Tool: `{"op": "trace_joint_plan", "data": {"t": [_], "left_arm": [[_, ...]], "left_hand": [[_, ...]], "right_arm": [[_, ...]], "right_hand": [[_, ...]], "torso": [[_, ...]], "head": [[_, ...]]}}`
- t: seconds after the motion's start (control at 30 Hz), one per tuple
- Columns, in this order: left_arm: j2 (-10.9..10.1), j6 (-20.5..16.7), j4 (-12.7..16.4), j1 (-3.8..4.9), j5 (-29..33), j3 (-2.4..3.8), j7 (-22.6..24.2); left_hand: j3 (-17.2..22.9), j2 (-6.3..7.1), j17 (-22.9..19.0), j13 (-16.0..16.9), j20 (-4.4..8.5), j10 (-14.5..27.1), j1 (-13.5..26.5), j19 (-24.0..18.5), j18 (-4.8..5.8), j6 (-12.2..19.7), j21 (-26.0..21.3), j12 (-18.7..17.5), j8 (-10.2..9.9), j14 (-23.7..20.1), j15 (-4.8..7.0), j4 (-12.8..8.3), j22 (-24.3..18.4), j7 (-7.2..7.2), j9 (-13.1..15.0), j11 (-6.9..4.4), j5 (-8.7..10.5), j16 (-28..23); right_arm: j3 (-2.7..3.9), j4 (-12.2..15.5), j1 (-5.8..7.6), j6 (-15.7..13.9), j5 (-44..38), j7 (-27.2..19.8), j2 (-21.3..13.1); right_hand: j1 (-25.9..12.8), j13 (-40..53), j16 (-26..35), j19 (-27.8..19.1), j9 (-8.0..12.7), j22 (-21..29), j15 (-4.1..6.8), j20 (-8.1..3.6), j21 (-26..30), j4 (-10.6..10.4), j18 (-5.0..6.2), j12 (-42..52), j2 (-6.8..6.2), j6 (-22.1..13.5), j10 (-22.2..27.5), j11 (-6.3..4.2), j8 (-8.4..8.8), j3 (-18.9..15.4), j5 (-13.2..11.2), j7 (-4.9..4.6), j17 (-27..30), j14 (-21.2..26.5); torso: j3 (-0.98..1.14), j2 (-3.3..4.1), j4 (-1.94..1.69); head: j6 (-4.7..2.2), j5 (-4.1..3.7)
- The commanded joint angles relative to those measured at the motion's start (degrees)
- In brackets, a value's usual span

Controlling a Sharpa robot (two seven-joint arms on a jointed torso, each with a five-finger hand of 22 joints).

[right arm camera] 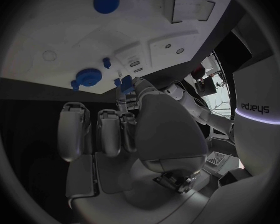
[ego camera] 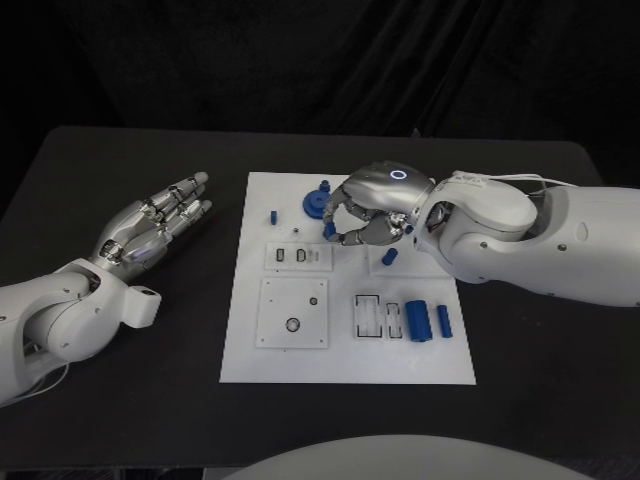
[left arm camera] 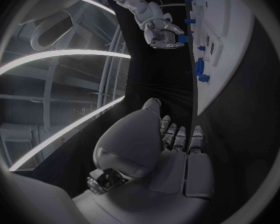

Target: Assemble the parts on the task board

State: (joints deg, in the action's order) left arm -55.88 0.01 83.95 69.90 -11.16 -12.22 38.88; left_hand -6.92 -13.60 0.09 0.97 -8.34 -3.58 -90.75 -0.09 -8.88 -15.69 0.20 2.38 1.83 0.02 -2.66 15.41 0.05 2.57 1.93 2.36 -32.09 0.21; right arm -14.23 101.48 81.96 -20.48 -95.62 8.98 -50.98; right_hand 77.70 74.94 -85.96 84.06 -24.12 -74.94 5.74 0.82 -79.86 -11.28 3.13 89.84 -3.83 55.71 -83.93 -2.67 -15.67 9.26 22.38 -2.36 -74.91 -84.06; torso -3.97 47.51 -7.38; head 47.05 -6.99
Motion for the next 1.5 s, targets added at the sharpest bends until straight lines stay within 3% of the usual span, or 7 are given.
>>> {"op": "trace_joint_plan", "data": {"t": [0.03, 0.23, 0.47, 0.73, 1.2, 1.5], "left_arm": [[0.12, 0.57, 0.08, 0.01, -0.02, 0.05, 7.72], [0.13, 0.63, -0.08, 0.01, -0.02, 0.05, 7.75], [0.38, 0.81, -0.31, 0.01, -0.02, 0.05, 7.77], [0.51, 0.98, -0.53, -0.01, -0.02, 0.05, 7.78], [0.68, 1.18, -0.77, -0.04, -0.02, 0.05, 7.75], [0.71, 1.27, -0.94, -0.06, -0.02, 0.05, 7.69]], "left_hand": [[0.41, 0.49, -0.09, 0.05, -0.47, -0.05, -0.20, 0.09, -0.77, 0.07, -0.20, -0.07, 0.18, -0.02, -0.33, -0.03, -0.05, 0.35, 0.05, 0.53, -0.29, -0.21], [0.44, 0.48, -0.09, 0.05, -0.48, -0.06, -0.21, 0.09, -0.79, 0.12, -0.20, -0.06, 0.17, -0.02, -0.33, -0.05, -0.05, 0.37, 0.04, 0.57, -0.31, -0.21], [0.46, 0.47, -0.09, 0.04, -0.49, -0.03, -0.23, 0.09, -0.80, 0.12, -0.20, -0.08, 0.17, -0.02, -0.33, -0.07, -0.05, 0.39, 0.04, 0.59, -0.32, -0.21], [0.46, 0.47, -0.09, 0.04, -0.49, -0.03, -0.23, 0.09, -0.80, 0.12, -0.20, -0.08, 0.17, -0.02, -0.33, -0.07, -0.05, 0.39, 0.04, 0.59, -0.32, -0.21], [0.51, 0.44, -0.09, 0.03, -0.50, -0.03, -0.25, 0.09, -0.81, 0.15, -0.20, -0.09, 0.16, -0.02, -0.35, -0.10, -0.05, 0.42, 0.04, 0.63, -0.33, -0.21], [0.56, 0.42, -0.09, 0.03, -0.52, -0.01, -0.28, 0.09, -0.82, 0.07, -0.20, -0.10, 0.17, -0.02, -0.38, -0.13, -0.05, 0.48, 0.05, 0.65, -0.34, -0.21]], "right_arm": [[0.04, -1.20, -1.00, 2.19, -2.68, 3.48, 1.36], [0.06, -2.26, -2.64, 2.39, -3.13, 4.40, 3.24], [0.07, -3.09, -3.68, 1.82, -3.27, 4.90, 4.47], [0.08, -3.47, -4.12, 1.44, -5.07, 6.66, 4.95], [0.08, -3.24, -4.31, 3.54, -5.47, 6.79, 5.28], [0.08, -3.29, -4.33, 4.65, -5.48, 6.57, 5.41]], "right_hand": [[-0.17, 15.06, 0.39, 1.13, -3.35, -10.11, 0.06, -0.24, 0.28, 0.03, -0.49, 0.16, 0.27, 0.11, -6.07, 0.23, -0.24, 0.23, 0.16, -0.24, -11.06, -4.94], [-0.17, 15.06, 0.41, 1.19, -3.65, -10.15, -0.13, -0.11, 0.27, 0.41, -0.50, 0.16, 0.33, -0.05, -6.07, 0.50, -0.23, 0.46, 0.79, -0.55, -11.03, -4.95], [-0.29, 15.06, 0.45, 1.29, -3.77, -10.23, -0.22, -0.05, 0.12, 0.54, -0.54, 0.16, 0.27, -0.15, -6.07, 0.61, -0.17, 0.52, 1.11, -0.67, -10.99, -4.95], [-0.84, 15.06, 0.85, 1.14, -3.89, -10.05, -0.51, 0.16, 0.59, 0.64, -0.43, 0.16, 0.07, -0.76, -6.07, 1.06, 0.22, 0.51, 1.19, -1.09, -10.60, -4.88], [-1.44, 15.06, 1.04, 1.04, -3.76, -9.95, -1.08, 0.75, 1.07, 1.53, -0.33, 0.16, -0.45, -3.18, -6.07, 1.65, 1.96, 0.85, 0.10, -1.90, -10.39, -4.85], [-3.52, 15.06, 1.19, 0.96, -2.18, -9.92, -1.57, 1.28, 1.66, 2.05, -0.22, 0.16, -0.92, -7.05, -6.07, 2.21, 5.41, 0.31, -8.20, -2.57, -10.16, -4.80]], "torso": [[0.02, -0.01, 0.00], [-0.02, -0.09, 0.11], [0.07, -0.10, 0.01], [0.05, -0.01, 0.07], [0.03, -0.03, 0.05], [0.01, -0.06, 0.11]], "head": [[-0.06, 0.65], [0.18, 1.42], [0.54, 1.38], [0.76, 1.67], [1.02, 1.54], [1.35, 1.68]]}}
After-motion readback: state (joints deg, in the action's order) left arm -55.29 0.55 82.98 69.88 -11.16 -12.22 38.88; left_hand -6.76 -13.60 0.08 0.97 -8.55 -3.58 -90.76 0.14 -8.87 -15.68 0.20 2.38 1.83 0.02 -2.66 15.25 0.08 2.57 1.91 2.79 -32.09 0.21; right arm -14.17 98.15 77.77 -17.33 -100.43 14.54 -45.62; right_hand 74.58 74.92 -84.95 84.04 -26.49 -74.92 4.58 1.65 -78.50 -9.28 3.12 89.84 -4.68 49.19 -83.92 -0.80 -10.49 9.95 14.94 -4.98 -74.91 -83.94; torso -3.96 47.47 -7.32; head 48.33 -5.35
